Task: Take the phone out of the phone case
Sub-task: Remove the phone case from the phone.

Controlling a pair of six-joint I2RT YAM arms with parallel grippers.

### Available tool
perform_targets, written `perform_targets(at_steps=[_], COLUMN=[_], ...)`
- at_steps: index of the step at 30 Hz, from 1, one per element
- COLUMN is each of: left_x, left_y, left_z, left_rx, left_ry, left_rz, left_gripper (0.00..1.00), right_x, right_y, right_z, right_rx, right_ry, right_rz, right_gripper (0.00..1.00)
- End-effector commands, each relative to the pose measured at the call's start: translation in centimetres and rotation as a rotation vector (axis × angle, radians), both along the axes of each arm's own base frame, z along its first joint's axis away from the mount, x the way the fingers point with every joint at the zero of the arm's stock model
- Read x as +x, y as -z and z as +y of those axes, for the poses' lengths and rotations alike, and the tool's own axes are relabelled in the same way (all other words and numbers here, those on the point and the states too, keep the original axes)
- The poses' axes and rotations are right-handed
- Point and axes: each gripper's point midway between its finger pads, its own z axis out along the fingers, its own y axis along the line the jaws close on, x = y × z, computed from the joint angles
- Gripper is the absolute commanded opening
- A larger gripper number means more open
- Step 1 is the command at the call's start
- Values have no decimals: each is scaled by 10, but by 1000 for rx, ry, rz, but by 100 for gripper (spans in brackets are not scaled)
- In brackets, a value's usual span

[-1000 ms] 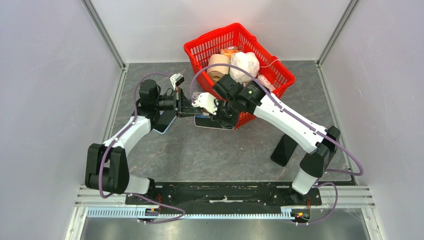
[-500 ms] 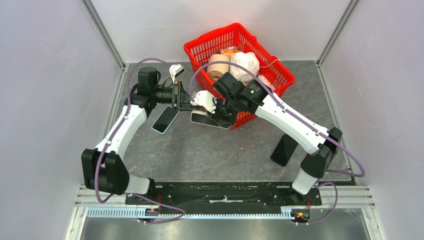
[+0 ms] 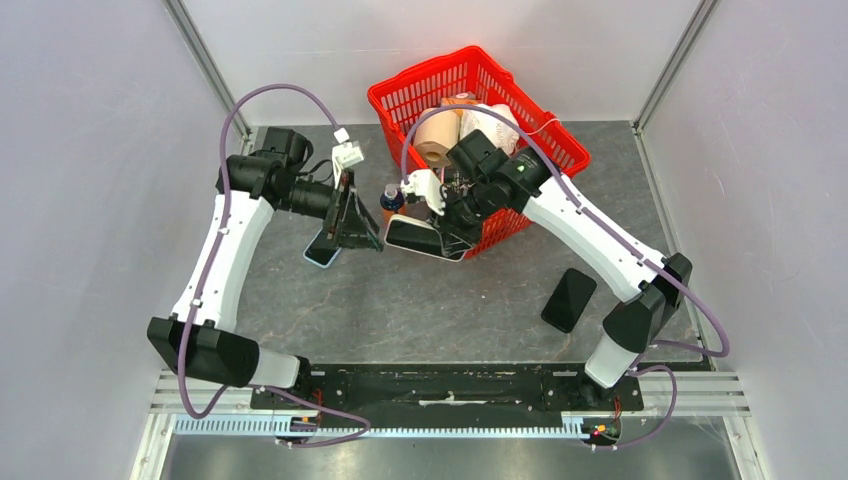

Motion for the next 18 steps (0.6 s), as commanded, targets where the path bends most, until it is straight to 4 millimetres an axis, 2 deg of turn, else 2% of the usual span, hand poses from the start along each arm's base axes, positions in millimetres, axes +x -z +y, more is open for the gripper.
perform_targets(at_steps=[1,6,10,18], left_x=[-26,-19,-8,-10], left_y=[22,30,26,15], left_z=[21,21,13,-6], left_rx=[123,145,120,41], left_ry=[114,93,60,80], left_rz=[-179,-296,-348,-347], left_gripper=[80,82,79,59], right_x=[-17,-33,-41,-47], right_y=[-39,-53,-62,-63], right_z=[4,9,13,15], right_rx=[144,183,209,213], right_ry=[-56,-116,-145,-168], right_rz=[53,135,183,234], right_gripper=[0,0,0,0])
